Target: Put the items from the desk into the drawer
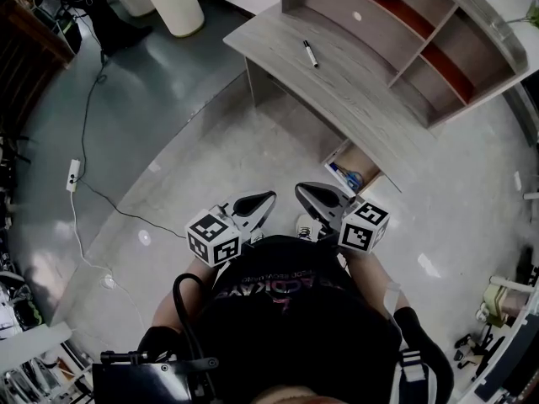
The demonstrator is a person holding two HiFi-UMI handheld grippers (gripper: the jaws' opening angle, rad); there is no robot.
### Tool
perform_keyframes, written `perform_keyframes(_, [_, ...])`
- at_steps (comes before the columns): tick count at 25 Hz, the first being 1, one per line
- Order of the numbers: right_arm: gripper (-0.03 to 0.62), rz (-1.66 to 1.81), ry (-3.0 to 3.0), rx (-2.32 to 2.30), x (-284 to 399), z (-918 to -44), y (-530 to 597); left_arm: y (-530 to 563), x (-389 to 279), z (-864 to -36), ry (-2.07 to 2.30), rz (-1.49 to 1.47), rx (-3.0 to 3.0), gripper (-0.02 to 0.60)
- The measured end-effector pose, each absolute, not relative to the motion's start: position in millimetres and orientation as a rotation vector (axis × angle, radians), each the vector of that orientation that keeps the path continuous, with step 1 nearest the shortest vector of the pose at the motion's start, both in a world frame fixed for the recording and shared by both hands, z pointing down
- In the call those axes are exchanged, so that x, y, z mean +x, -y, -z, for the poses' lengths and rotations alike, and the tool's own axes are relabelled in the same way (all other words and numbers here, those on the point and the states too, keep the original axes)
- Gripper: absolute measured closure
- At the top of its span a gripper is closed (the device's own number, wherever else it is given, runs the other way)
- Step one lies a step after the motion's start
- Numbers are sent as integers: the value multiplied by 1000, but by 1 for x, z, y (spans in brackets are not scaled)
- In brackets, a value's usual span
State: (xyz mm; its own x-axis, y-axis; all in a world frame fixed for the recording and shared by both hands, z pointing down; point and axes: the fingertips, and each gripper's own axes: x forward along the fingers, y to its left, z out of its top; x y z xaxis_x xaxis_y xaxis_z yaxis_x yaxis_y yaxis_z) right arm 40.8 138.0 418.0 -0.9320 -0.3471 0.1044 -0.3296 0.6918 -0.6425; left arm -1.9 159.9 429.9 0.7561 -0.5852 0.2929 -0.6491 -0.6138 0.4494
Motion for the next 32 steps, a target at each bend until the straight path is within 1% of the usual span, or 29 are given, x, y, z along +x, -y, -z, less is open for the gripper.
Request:
perform_keyframes(15, [582, 1109, -2875, -647, -12, -421, -140, -177, -61, -437, 909, -106, 2379, 571])
perform_keyframes(32, [582, 1091, -2859, -736, -20, -424, -94, -166, -96, -436, 1001, -87, 2358, 571])
